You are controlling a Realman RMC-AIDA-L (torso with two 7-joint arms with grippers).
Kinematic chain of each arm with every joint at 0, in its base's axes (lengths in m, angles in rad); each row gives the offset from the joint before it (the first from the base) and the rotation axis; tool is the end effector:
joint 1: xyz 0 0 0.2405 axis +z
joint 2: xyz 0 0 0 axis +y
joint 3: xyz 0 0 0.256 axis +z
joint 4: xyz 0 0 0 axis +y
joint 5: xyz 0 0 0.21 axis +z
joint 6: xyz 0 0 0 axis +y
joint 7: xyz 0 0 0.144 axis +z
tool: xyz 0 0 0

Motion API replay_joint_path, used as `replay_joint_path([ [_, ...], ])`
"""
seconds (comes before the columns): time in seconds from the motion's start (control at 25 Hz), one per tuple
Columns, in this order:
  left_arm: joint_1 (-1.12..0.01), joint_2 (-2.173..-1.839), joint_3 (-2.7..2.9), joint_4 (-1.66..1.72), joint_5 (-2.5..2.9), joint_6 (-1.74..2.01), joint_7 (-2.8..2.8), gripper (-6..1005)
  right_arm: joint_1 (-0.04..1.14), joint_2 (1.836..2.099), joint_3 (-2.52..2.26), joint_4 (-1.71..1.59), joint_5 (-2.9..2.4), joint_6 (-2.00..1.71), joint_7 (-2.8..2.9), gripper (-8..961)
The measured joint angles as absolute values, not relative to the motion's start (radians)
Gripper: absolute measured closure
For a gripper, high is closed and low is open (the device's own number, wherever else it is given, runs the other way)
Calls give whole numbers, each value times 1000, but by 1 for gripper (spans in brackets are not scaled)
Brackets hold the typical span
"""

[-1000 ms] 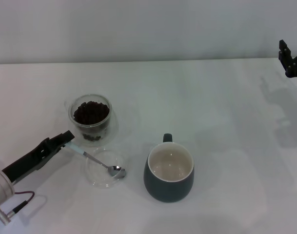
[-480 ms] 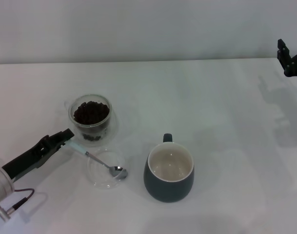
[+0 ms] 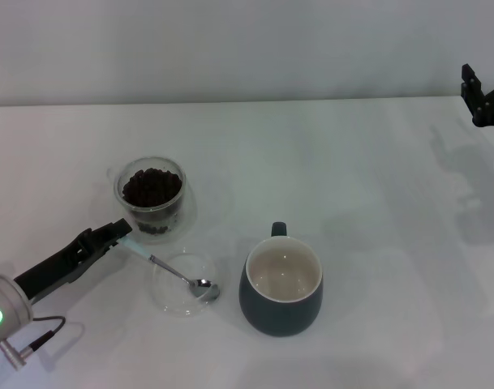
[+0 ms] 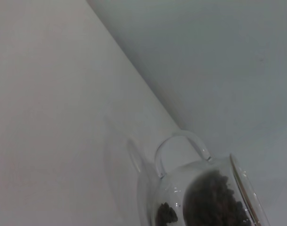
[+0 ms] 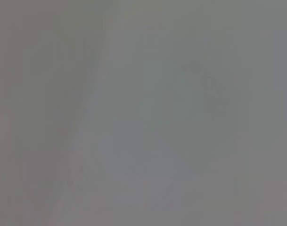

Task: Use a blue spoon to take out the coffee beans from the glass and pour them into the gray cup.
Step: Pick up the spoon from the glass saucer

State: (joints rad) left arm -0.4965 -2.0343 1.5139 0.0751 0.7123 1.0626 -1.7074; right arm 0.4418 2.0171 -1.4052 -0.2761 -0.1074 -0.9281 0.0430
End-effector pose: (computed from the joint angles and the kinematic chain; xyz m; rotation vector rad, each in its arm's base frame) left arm -0.3283 0.3149 -0.0632 -1.7923 -1.8414 -1.0134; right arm 0.3418 0.3724 0.0378 -1.6505 0.3142 0.4027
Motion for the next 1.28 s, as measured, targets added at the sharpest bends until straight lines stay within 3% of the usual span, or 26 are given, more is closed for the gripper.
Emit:
replay_joint_path([
  [0.88,-510,-2050,1514,77,740,1057,-1707,772,437,2017,-1405,-275,-107,-928,43,429],
  [1.28,-500,-2050,1509,84,737,1059,-1704,837,436,2017,-1405,-275,-105,-928,43,429],
])
